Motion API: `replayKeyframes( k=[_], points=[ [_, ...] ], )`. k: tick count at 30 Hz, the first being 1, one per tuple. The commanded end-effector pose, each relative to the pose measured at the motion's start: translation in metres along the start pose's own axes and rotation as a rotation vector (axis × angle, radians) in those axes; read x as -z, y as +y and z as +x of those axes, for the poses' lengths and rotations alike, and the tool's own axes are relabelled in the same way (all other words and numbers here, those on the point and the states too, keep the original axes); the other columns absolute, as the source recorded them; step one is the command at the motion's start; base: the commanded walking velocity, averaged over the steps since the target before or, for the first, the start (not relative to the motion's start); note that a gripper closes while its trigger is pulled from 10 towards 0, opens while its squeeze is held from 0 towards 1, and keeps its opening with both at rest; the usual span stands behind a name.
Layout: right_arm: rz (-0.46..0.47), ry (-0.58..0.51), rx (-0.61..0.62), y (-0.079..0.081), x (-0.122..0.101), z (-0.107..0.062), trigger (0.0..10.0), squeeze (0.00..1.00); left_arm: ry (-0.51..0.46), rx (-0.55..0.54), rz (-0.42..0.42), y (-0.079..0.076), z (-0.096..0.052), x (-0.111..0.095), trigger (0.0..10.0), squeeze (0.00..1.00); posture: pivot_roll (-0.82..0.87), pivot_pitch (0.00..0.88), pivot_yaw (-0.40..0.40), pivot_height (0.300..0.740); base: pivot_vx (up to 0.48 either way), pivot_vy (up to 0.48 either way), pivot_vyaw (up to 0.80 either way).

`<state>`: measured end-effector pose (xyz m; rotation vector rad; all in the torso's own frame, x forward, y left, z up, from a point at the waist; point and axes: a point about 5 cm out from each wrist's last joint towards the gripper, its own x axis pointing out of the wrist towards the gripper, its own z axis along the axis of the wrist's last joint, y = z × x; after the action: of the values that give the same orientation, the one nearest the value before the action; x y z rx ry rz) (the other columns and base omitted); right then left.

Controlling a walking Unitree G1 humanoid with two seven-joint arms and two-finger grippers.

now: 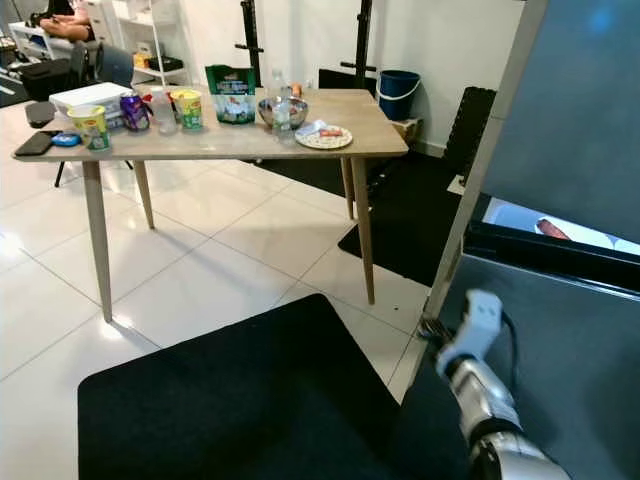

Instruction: Restocking fridge

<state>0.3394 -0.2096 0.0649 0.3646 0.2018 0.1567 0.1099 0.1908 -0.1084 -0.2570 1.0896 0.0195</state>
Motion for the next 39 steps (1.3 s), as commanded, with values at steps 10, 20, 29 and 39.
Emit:
replayKeyframes(
  k=[10,20,29,39],
  points=[
    [-0.122,0.02,0.056,0.001,-0.02,0.01,10.0,0.0,0.038,-0.013,-0.016,0.005,-0.005,0.016,10.0,0.0,-0.04,0.009,-0.061,0.74,0.0,0.0,0.0],
    [-0.178,0.119,0.101,-0.015,-0.003,-0.002,10.0,0.0,0.041,-0.008,-0.004,0.005,-0.005,0.016,10.0,0.0,-0.06,0.018,-0.05,0.74,0.0,0.0,-0.26],
    [-0.173,0.147,0.074,-0.023,0.005,-0.012,10.0,0.0,0.031,0.001,0.011,0.003,-0.003,0.009,10.0,0.0,-0.07,0.006,-0.04,0.74,0.0,0.0,-0.79],
    [-0.197,0.079,0.069,-0.02,-0.008,-0.007,10.0,0.0,0.017,-0.004,0.027,0.005,-0.002,0.003,10.0,0.0,-0.07,0.0,-0.039,0.74,0.0,0.0,-0.32]
  ],
)
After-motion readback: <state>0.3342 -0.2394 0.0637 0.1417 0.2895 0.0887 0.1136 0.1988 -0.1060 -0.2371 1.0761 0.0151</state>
